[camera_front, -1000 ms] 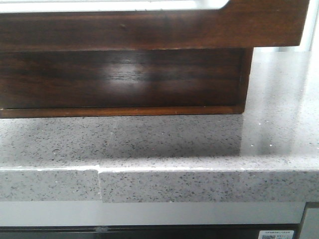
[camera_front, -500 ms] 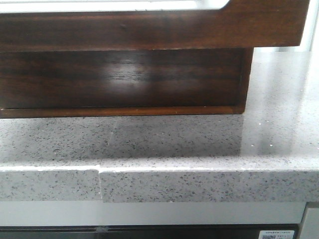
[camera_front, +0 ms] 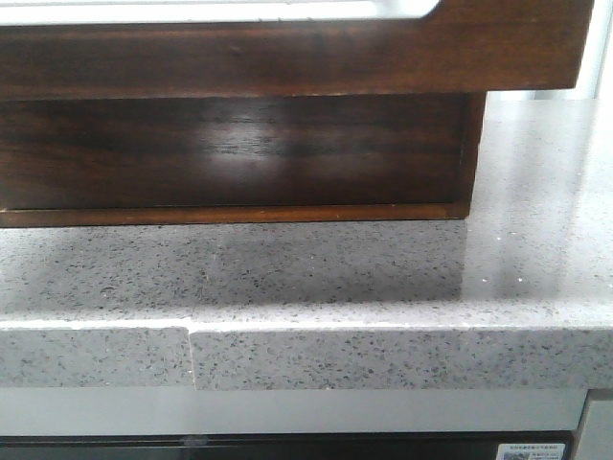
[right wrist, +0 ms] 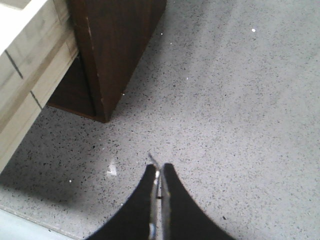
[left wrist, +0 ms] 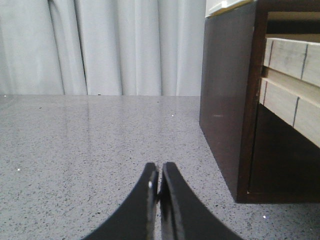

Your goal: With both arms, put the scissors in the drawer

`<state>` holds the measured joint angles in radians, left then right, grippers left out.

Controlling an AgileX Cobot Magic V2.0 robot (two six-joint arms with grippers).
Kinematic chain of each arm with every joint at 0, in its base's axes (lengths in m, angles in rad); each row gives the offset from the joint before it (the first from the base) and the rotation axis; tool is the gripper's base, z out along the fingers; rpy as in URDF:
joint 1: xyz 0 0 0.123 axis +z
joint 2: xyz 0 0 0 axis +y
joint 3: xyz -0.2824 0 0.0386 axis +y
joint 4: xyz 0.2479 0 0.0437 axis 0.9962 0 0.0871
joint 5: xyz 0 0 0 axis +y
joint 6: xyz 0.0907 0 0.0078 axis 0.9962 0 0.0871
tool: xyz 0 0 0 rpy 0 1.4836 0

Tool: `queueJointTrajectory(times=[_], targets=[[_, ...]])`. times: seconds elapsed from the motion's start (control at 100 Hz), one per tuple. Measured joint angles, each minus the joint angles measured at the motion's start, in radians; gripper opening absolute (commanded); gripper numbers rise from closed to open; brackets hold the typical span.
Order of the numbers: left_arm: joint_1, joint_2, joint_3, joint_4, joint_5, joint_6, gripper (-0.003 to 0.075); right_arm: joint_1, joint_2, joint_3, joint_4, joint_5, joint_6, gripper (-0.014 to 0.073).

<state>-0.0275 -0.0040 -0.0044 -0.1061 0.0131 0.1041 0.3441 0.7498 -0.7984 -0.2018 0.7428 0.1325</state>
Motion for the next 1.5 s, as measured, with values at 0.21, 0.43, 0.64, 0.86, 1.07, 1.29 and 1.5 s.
queueJointTrajectory(times=[0.21,0.43,0.64,0.86,1.07,1.29,1.5], targets=[[0.000,0.000,0.000,0.000,0.000,-0.004,-0.0020,0.000,0.000,0.000,0.000,0.000,0.000,-0.0069],[0.000,0.000,0.000,0.000,0.000,-0.004,-0.0020,0.000,0.000,0.000,0.000,0.000,0.000,-0.0069],[0.000,0.000,0.000,0.000,0.000,-0.004,-0.0020,0.000,0.000,0.000,0.000,0.000,0.000,-0.0069],[0.000,0.000,0.000,0.000,0.001,-0.004,-0.0020,0.000,-0.008,0.004,-0.005,0.000,0.000,-0.0069],[0.000,0.000,0.000,0.000,0.001,-0.004,-0.0020,-0.086,-0.155,0.188,0.000,-0.246,0.000,-0.0069],[0.000,0.000,0.000,0.000,0.001,-0.004,-0.0020,-0.277,-0.462,0.549,0.069,-0.612,0.000,-0.0069],[0.000,0.000,0.000,0.000,0.001,-0.004,-0.0020,-0.356,-0.712,0.769,0.086,-0.676,0.000,-0.0069]])
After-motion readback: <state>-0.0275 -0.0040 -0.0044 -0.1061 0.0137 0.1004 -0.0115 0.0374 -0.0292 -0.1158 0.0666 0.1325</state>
